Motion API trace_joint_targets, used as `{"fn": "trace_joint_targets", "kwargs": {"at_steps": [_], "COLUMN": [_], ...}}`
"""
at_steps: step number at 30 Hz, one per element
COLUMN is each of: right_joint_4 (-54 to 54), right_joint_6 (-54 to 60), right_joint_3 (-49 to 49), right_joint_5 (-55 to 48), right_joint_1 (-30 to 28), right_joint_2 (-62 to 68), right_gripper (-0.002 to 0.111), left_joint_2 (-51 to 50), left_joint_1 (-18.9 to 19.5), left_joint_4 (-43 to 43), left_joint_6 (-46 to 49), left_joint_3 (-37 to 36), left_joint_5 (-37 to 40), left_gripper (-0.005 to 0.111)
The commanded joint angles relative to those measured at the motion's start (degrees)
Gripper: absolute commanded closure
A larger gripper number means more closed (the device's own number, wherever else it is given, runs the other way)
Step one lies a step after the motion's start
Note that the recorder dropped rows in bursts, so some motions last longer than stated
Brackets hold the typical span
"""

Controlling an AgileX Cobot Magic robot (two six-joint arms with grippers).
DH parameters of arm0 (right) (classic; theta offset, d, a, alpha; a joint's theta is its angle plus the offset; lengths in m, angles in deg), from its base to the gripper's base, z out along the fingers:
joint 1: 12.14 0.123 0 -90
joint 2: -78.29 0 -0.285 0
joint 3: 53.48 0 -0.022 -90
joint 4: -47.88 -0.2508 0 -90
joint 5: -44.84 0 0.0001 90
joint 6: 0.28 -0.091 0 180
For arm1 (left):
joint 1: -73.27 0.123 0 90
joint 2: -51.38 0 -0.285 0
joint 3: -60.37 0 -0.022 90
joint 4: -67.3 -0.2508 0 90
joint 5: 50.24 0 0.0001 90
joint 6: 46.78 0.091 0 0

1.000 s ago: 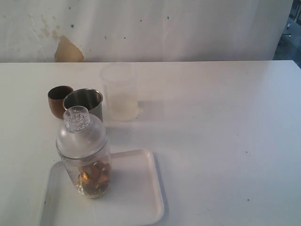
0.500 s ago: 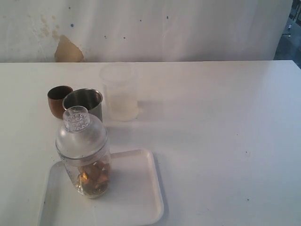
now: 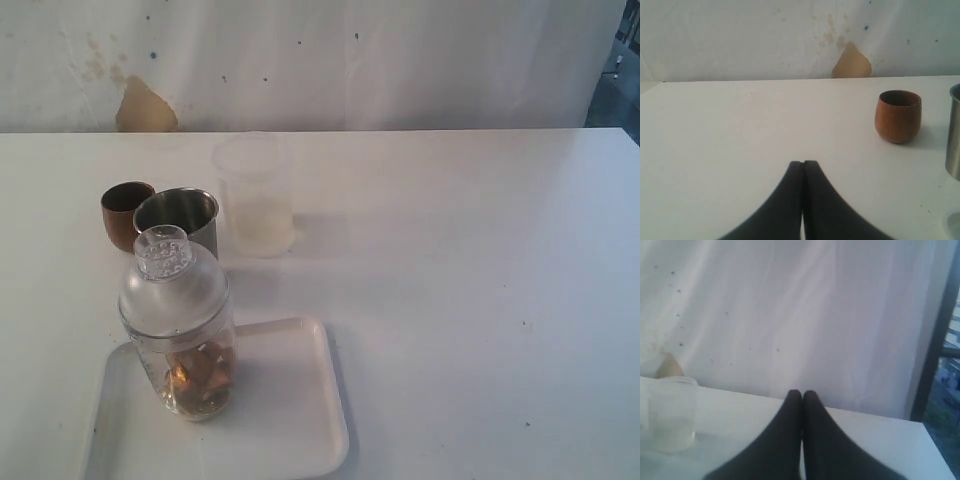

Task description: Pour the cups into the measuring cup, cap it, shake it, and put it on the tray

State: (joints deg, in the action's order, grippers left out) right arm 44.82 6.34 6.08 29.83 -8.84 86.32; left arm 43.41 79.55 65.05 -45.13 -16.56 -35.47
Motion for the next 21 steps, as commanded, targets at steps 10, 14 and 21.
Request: {"fn": "trace_joint_targets", "kwargs": {"at_steps": [10, 14, 21], "right_joint_4": [3.06, 3.06, 2.64], "right_joint_6": [-1.54, -1.69, -1.91], "right_joint_3": [17.66, 17.66, 17.66], "right_joint_5": [4.58, -4.01, -4.72], "right_joint_1": [-4.01, -4.01, -4.01], "right_joint_2": [-0.24, -0.24, -0.24], "right_gripper": [0.108, 0.108, 0.108], "left_joint_2": [0.19, 0.19, 0.19], "left_joint_1": [-0.05, -0.05, -0.05], "left_joint_4": [-0.31, -0.31, -0.31], "left_joint_6": [-0.07, -0.07, -0.07], "left_joint_3": [-0.29, -0.29, -0.29], "left_joint_5": [-0.57, -0.57, -0.57], "left_gripper": [0.107, 0.107, 0.107]}}
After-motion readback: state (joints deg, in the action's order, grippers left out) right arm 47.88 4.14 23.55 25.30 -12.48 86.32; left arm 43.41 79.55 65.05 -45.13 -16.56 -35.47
